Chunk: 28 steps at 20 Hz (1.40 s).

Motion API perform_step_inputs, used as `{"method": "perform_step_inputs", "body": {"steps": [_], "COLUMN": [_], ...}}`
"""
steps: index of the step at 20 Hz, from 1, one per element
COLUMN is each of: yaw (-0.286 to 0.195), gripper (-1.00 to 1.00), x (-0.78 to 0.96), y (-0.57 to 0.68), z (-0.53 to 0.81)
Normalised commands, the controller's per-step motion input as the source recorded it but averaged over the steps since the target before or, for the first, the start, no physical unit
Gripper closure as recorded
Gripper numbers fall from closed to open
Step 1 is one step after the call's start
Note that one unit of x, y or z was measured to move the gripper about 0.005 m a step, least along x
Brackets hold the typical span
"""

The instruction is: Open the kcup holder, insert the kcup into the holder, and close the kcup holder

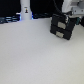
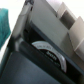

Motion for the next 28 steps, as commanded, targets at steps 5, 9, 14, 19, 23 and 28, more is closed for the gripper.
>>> {"method": "perform_step_inputs", "body": {"steps": [5,9,14,19,23,28], "yaw": [0.011,0.019,0.065,0.08,0.066,-0.014], "gripper": [-1.0,-1.0,-1.0,-1.0,-1.0,-1.0], "x": [0.05,0.39,0.3,-0.13,-0.14,-0.04], "y": [0.0,0.45,0.58,0.4,0.29,-0.04], "z": [0.05,0.21,0.13,0.0,-0.01,-0.09]}}
